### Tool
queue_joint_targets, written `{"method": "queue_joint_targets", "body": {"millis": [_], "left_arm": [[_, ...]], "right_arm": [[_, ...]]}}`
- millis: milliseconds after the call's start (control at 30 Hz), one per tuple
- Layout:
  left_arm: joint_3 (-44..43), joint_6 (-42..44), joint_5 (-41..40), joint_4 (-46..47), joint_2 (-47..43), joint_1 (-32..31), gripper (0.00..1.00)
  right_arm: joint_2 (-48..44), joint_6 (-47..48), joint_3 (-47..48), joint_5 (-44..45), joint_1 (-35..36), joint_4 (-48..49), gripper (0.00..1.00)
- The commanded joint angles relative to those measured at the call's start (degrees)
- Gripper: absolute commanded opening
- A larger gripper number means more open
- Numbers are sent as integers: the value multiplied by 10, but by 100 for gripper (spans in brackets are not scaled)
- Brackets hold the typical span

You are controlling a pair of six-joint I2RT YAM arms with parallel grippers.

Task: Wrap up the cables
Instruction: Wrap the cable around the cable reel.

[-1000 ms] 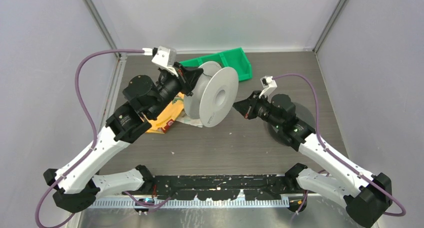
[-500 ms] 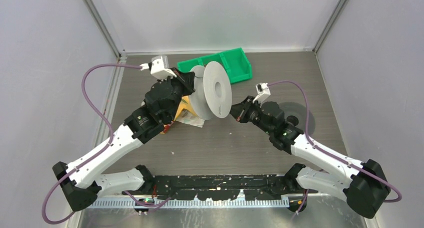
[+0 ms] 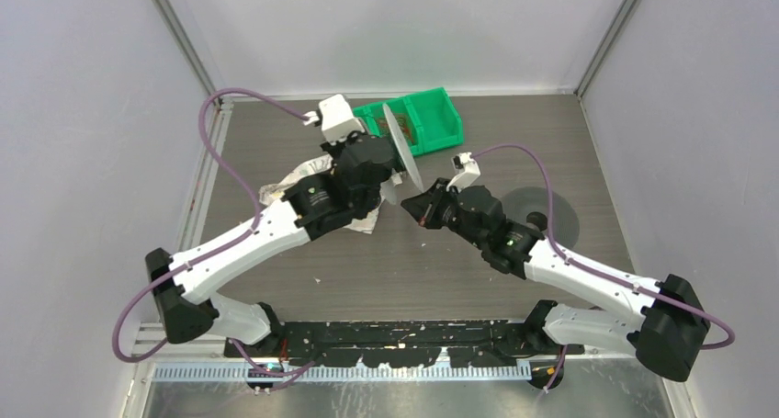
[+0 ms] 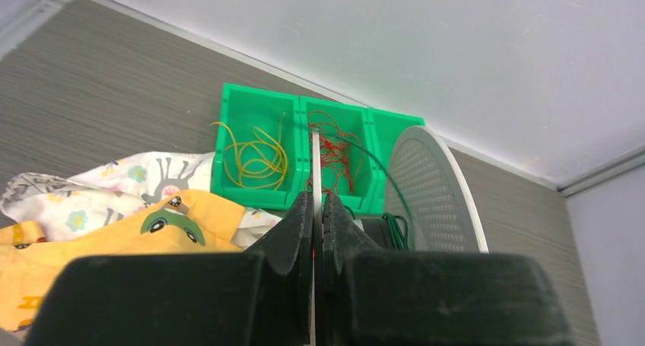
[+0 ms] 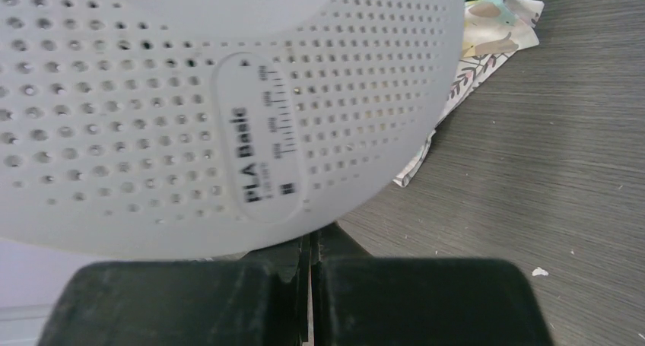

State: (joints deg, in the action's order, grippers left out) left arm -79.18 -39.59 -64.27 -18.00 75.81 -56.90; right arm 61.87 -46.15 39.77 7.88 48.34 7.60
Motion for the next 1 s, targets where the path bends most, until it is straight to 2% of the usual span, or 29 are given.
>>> {"method": "queue_joint_targets", "body": {"millis": [0,167,300,400,467,567,700,833,900,967], "left_arm": [[-75,16,-97,-57,31,-35,1],[-71,29,-68,-65,42,-42,0],[-65,84,-44,-40,48,-42,1],[-64,105,-24,-28,46,-42,0],[-68,125,6,-28,43,-41,0],[-75,161,105,-37,33,-31,0],[-93,212,265,-79,17,-6,0],[-123,282,412,-140,13,8,0],[-132,323,491,-173,11,15,0],[-133,348,549,-199,3,24,0]], "right_arm": [[-19,-4,33,31,4,8,1],[-39,10,37,14,4,-2,1],[-64,38,53,-23,4,-56,1],[-100,51,61,-53,4,-108,22],[-125,65,71,-70,4,-140,30],[-167,102,102,-91,4,-214,33],[-207,180,153,22,2,-312,36],[-199,258,192,102,-15,-349,44],[-182,287,211,90,-38,-356,44],[-169,308,216,21,-90,-342,44]]}}
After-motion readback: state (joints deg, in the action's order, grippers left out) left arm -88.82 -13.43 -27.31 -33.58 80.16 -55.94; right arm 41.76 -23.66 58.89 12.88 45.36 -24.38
